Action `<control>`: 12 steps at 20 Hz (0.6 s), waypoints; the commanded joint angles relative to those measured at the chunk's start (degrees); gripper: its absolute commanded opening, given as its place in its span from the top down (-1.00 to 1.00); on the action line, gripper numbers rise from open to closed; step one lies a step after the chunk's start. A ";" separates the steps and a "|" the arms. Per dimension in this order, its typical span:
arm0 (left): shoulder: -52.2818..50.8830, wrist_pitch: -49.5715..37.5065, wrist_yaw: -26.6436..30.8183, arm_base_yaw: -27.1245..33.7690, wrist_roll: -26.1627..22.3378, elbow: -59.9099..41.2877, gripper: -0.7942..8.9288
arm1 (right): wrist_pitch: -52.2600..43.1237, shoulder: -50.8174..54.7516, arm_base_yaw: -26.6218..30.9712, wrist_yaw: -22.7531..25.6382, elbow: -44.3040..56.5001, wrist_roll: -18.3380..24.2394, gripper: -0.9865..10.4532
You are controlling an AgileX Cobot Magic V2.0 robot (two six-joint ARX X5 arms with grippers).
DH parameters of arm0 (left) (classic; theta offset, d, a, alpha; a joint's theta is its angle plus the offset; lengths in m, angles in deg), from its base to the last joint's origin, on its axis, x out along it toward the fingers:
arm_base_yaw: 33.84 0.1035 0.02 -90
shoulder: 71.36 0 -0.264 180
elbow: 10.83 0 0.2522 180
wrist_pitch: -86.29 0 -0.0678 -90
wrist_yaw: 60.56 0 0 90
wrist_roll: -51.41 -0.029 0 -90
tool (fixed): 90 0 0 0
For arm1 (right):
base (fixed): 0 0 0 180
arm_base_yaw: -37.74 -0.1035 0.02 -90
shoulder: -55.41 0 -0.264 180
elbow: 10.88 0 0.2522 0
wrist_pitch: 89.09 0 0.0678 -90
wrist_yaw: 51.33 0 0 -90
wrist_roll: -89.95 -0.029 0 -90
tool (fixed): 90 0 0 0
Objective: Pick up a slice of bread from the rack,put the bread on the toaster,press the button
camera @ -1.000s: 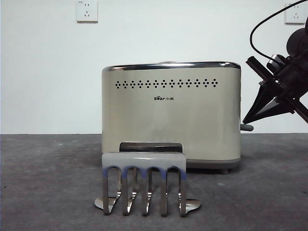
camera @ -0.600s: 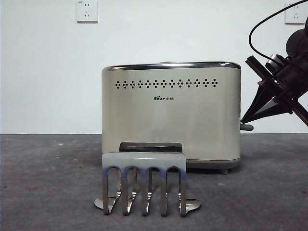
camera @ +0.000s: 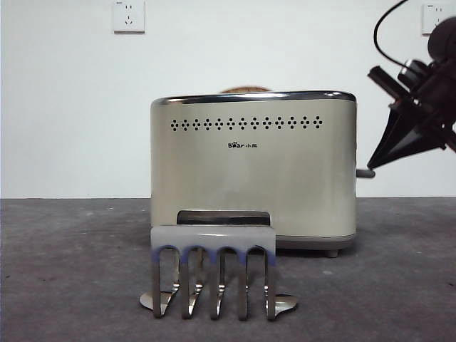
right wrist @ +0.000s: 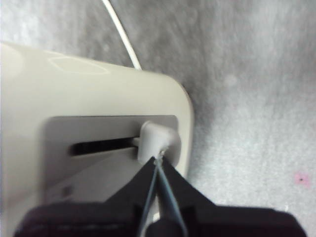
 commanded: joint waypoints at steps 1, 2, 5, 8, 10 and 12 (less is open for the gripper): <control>-0.20 -0.09 -0.20 0.09 0.33 -0.39 0.85 | 0.09 1.97 -0.13 0.39 0.81 0.63 0.84; -0.20 -0.09 -0.22 0.09 0.35 -0.39 0.85 | 0.07 2.89 -0.13 0.37 0.79 0.63 0.84; -0.20 -0.09 -0.22 0.09 0.35 -0.39 0.85 | 0.44 6.80 -0.13 0.37 0.79 0.59 0.84; -0.20 -0.09 -0.22 0.09 0.35 -0.39 0.85 | 2.84 12.15 -0.13 0.39 0.76 0.61 0.84; -0.20 -0.09 -0.22 0.09 0.35 -0.39 0.85 | 4.81 16.65 -0.13 0.74 0.70 0.61 0.84; -0.20 -0.09 -0.20 0.09 0.35 -0.39 0.85 | 6.97 21.66 -0.13 2.95 0.44 0.61 0.84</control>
